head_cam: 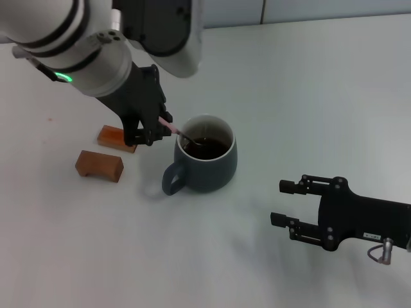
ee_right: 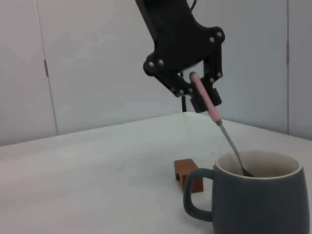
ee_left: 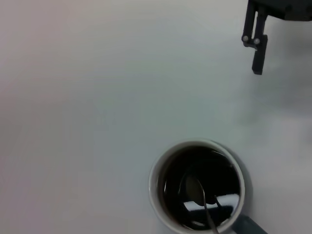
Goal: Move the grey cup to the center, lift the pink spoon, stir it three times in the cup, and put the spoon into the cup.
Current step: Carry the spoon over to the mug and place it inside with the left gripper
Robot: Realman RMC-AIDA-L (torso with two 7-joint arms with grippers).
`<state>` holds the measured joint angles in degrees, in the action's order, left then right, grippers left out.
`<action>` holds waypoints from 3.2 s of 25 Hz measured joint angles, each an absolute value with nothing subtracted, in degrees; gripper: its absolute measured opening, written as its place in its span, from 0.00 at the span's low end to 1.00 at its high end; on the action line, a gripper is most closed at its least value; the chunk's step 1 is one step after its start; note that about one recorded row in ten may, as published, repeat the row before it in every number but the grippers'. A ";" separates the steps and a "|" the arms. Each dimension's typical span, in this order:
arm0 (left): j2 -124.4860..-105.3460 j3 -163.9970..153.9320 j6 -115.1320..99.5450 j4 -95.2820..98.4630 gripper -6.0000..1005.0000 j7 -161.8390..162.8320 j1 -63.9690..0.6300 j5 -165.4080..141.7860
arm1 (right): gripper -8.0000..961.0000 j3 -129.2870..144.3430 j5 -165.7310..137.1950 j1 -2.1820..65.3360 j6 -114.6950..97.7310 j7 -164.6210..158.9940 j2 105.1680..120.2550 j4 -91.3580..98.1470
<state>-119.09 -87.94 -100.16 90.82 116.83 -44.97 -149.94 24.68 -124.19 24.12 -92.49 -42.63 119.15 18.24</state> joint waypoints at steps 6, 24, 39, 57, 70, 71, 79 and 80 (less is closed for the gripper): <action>-119.15 -92.43 -98.88 89.96 0.14 116.91 -46.42 -151.17 | 0.64 24.70 -124.19 24.20 -92.36 -42.63 119.18 17.78; -119.18 -97.53 -98.57 88.38 0.14 117.61 -48.16 -152.65 | 0.64 24.70 -123.88 24.17 -92.28 -42.63 119.20 16.92; -119.18 -98.44 -95.17 87.63 0.14 117.50 -48.91 -150.90 | 0.64 24.69 -123.83 24.52 -91.63 -42.63 119.18 16.34; -119.18 -98.43 -99.44 87.76 0.14 119.44 -50.10 -149.44 | 0.64 24.70 -124.18 24.97 -91.57 -42.62 119.18 16.26; -119.18 -100.89 -92.44 85.36 0.14 120.51 -49.62 -152.48 | 0.64 24.69 -124.19 24.78 -91.58 -42.62 119.18 16.25; -119.18 -101.09 -92.52 84.98 0.14 121.00 -49.74 -153.13 | 0.64 24.69 -124.19 24.78 -91.58 -42.62 119.18 16.26; -119.18 -100.72 -96.78 87.05 0.14 121.32 -49.76 -150.75 | 0.64 24.70 -124.19 24.79 -91.58 -42.62 119.18 15.80; -119.18 -100.67 -96.91 87.54 0.14 121.19 -49.63 -149.97 | 0.64 24.69 -124.20 24.78 -91.58 -42.63 119.18 15.78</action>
<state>-119.18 -100.67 -96.91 87.54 121.19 -49.63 -149.97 24.69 -124.20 24.78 -91.58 -42.63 119.18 15.78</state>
